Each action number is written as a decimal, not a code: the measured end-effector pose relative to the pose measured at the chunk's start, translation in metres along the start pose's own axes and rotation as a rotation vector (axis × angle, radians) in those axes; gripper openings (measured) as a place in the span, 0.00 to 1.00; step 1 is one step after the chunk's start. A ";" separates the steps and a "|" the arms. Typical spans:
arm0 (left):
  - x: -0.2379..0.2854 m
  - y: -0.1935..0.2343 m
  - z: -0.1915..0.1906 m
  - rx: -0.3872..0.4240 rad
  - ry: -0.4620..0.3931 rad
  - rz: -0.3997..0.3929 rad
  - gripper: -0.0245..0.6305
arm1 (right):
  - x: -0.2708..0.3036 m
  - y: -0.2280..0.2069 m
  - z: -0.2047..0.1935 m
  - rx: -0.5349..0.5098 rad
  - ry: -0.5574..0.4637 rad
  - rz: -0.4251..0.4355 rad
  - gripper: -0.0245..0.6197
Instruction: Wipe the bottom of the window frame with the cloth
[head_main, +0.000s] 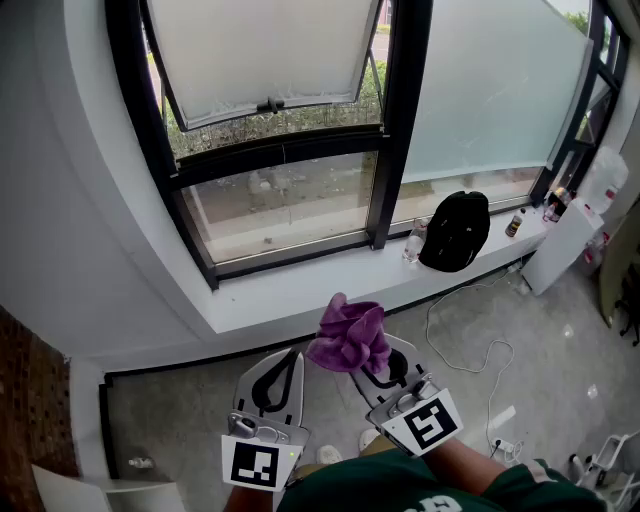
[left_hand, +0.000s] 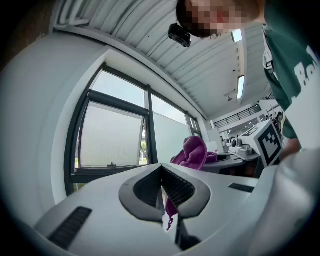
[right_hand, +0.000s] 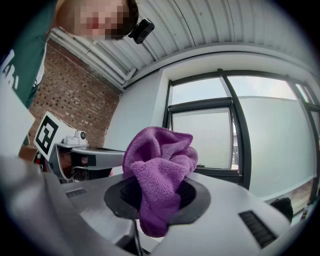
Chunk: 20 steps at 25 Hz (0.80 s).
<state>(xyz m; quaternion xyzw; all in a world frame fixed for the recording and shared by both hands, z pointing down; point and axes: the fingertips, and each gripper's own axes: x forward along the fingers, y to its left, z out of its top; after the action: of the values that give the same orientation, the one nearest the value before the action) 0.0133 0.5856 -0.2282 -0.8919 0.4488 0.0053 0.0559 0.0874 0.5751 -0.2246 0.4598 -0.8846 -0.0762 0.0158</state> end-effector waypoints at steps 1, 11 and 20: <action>0.001 0.000 -0.001 0.011 0.008 0.001 0.05 | -0.001 0.001 -0.002 0.014 0.000 0.007 0.20; 0.009 -0.004 -0.008 0.047 0.043 -0.001 0.05 | -0.004 -0.003 -0.005 0.042 0.002 0.007 0.20; 0.032 -0.017 -0.014 0.039 0.061 0.006 0.05 | -0.015 -0.034 -0.018 0.066 0.017 -0.015 0.20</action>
<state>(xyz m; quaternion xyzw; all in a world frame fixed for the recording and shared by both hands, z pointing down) 0.0453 0.5679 -0.2143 -0.8890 0.4529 -0.0305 0.0596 0.1258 0.5660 -0.2117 0.4673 -0.8830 -0.0433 0.0075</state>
